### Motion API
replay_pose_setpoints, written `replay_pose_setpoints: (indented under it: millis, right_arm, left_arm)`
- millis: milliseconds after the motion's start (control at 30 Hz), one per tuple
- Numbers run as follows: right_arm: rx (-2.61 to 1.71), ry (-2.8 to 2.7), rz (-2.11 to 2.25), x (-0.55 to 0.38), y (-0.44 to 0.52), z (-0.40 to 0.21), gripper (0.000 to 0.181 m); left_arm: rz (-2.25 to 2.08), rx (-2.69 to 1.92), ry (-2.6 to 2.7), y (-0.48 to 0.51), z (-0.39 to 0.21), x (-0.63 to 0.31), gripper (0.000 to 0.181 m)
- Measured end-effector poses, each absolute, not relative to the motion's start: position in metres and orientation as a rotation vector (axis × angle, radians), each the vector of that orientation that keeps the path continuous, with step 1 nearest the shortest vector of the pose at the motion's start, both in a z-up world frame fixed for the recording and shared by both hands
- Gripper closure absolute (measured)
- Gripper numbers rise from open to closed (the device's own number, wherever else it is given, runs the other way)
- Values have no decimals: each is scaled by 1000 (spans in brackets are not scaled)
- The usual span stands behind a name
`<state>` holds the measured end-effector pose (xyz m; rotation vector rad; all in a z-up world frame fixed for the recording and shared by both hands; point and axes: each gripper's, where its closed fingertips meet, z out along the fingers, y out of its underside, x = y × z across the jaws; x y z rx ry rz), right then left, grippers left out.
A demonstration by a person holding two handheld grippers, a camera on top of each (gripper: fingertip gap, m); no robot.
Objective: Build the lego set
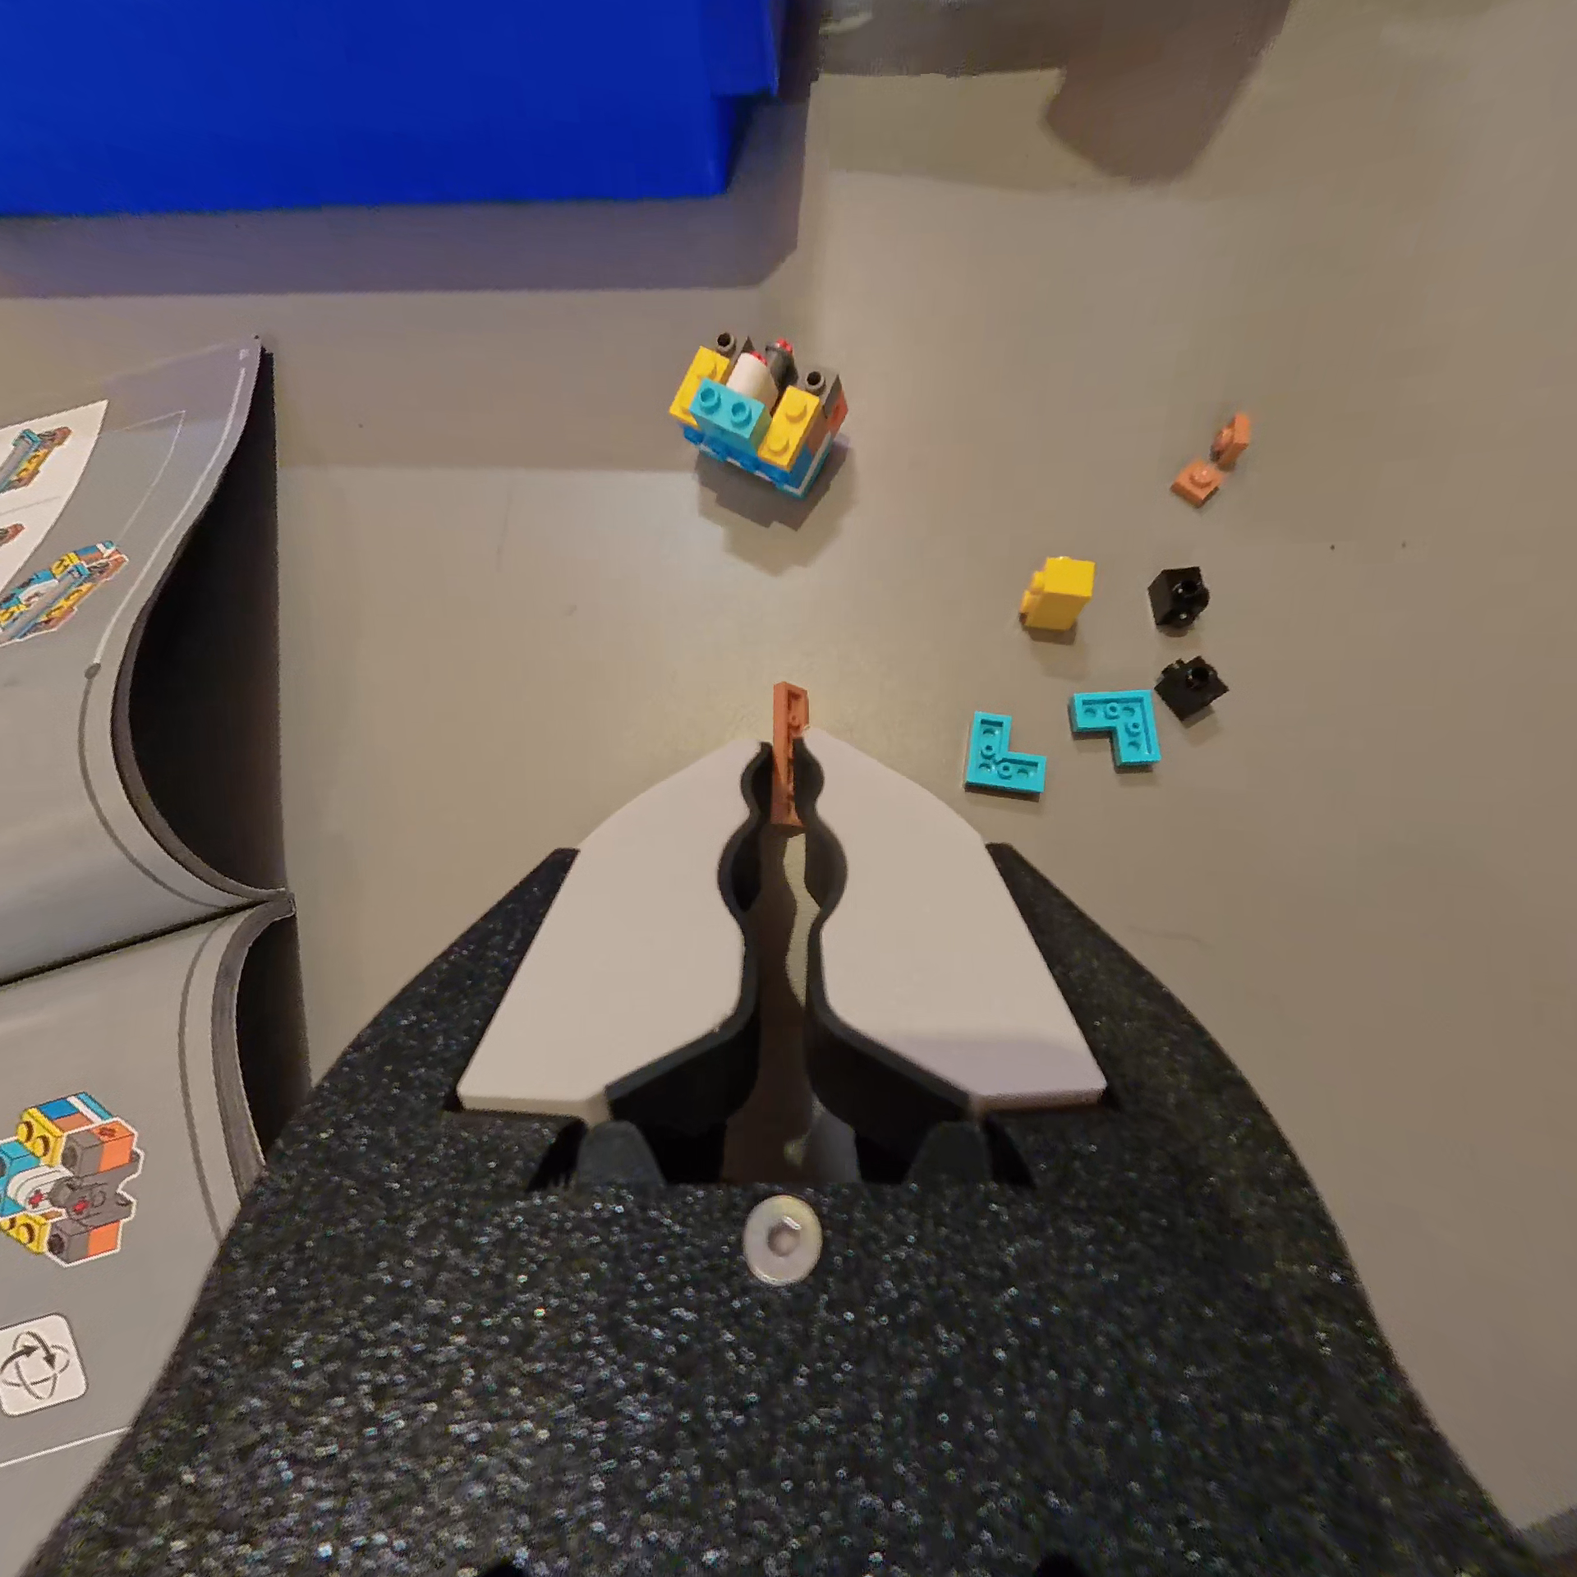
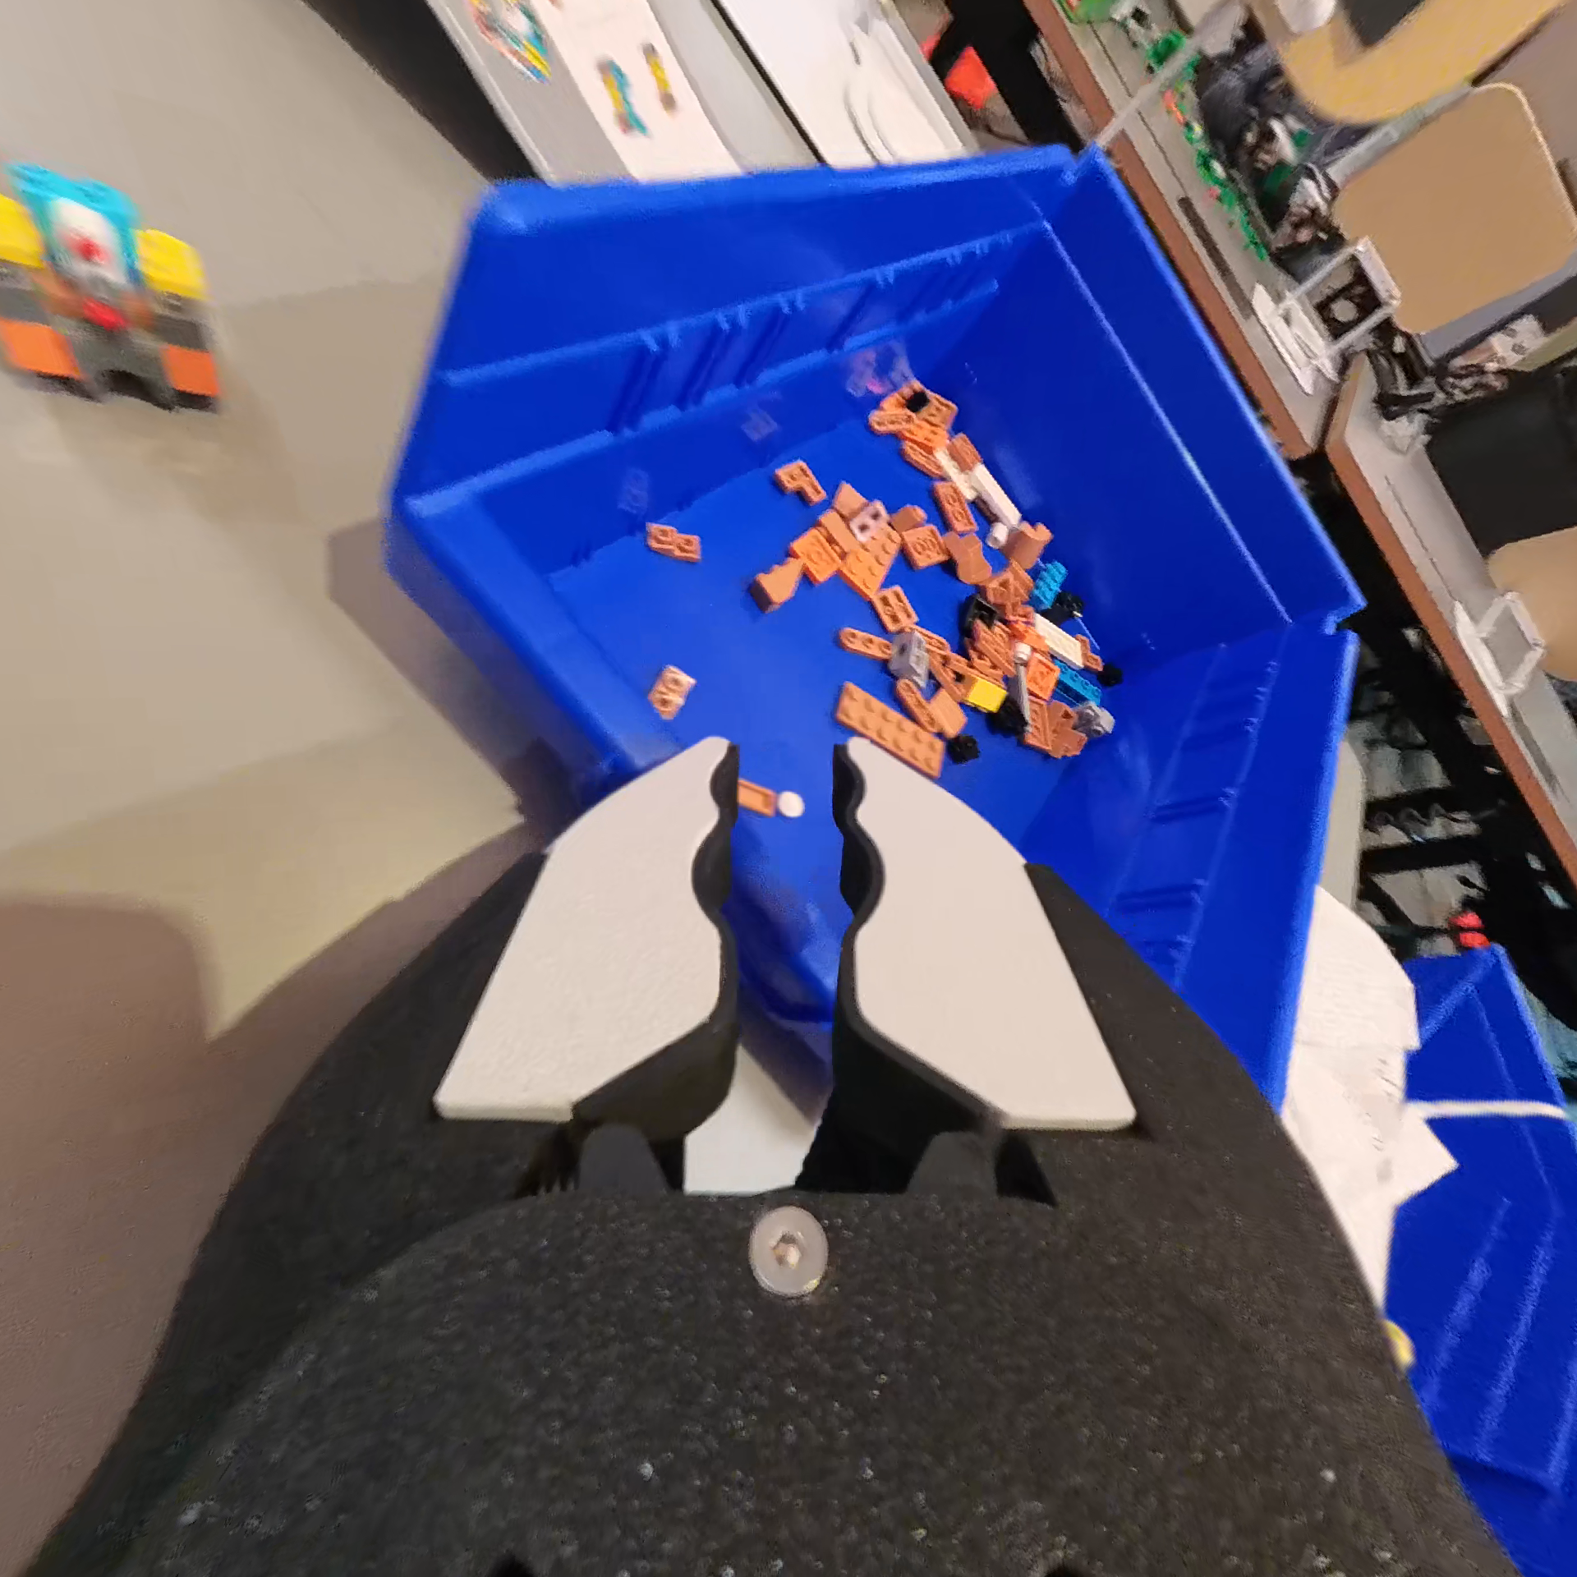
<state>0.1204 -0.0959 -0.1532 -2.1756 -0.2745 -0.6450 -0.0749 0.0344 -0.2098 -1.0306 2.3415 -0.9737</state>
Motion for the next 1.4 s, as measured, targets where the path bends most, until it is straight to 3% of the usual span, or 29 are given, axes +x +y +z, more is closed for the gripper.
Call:
replay_pose_setpoints:
  millis: [300,500,833,1000,1400]
  right_arm:
    - [-2163,-550,-44,-23,-92,-167,159]
    - [-2224,-676,110,-72,-87,-193,159]
    - [-2288,-743,175,-87,-85,-211,162]
    - [-2283,-752,217,-93,-82,-214,176]
    - [-2260,-761,142,-69,-55,-211,176]
  left_arm:
    - [-944,-1009,2340,34,-210,-75,177]
    - [-932,-994,2342,32,-210,-78,177]
    - [-911,-970,2363,28,-210,-81,177]
    - [-907,-961,2361,25,-210,-80,177]
    - [-905,-914,2351,17,-209,-77,177]
